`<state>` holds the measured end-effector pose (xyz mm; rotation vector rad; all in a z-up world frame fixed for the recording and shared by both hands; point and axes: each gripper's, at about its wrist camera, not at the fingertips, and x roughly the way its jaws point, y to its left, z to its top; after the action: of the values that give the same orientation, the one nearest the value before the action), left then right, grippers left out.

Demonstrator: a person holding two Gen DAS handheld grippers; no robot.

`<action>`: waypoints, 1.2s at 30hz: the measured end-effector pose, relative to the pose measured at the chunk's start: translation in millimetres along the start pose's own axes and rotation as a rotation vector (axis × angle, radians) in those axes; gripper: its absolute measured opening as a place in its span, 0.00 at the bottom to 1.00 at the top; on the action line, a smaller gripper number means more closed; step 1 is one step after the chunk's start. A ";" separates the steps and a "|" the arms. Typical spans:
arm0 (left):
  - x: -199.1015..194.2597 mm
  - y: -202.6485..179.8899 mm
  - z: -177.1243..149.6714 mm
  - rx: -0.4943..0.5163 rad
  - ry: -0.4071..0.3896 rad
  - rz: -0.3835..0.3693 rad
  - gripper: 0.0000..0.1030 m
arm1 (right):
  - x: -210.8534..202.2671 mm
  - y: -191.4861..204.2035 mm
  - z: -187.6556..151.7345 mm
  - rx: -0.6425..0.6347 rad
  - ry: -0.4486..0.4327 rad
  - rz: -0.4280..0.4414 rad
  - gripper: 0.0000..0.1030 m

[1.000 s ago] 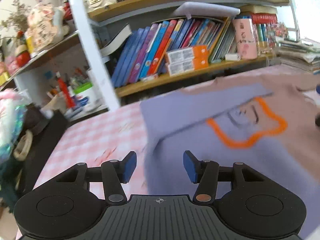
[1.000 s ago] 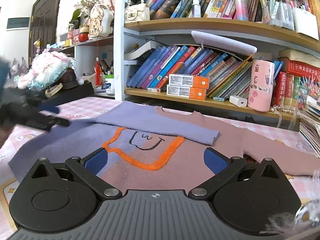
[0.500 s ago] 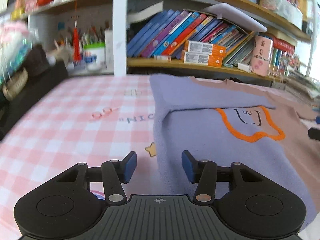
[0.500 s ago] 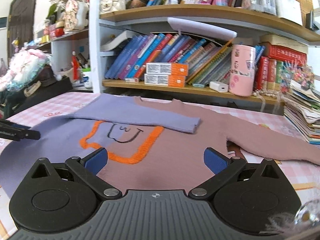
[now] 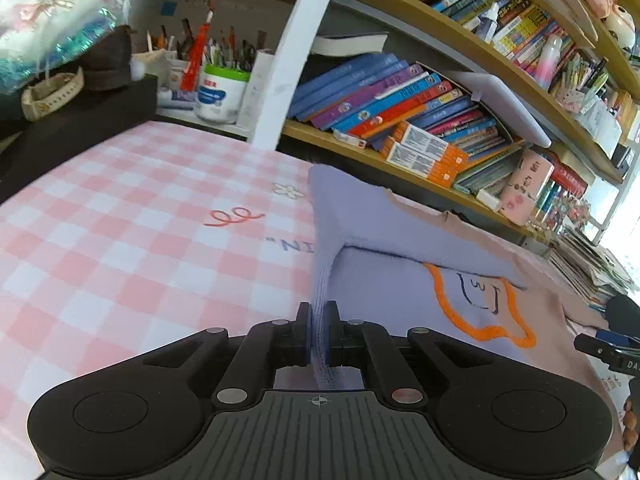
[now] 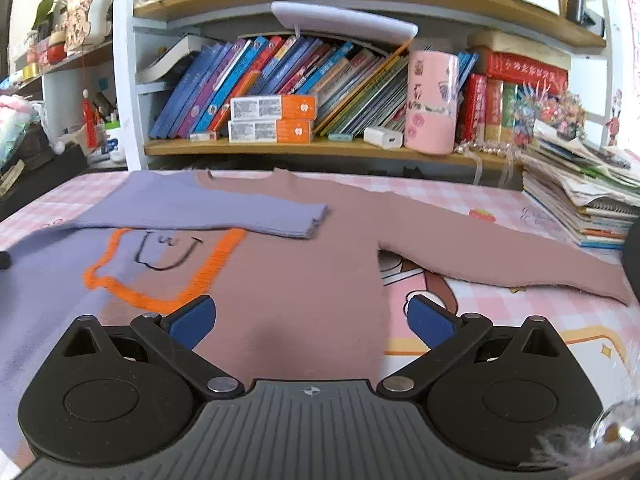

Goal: Fold clothes

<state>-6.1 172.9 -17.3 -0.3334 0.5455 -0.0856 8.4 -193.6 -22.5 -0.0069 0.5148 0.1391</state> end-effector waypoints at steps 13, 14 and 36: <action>-17.2 -8.1 -2.3 0.133 -0.016 -0.011 0.09 | 15.4 8.0 0.1 -0.048 0.089 -0.023 0.88; -21.1 -14.6 -1.0 0.196 -0.053 0.019 0.09 | 16.1 7.5 0.0 -0.046 0.093 -0.026 0.89; -35.0 -39.1 -5.4 0.494 -0.253 -0.130 0.96 | 13.7 -9.6 0.5 0.051 0.083 -0.109 1.00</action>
<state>-38.4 140.3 8.7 0.1033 0.2374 -0.2938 21.7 -201.3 -29.0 0.0093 0.5994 0.0195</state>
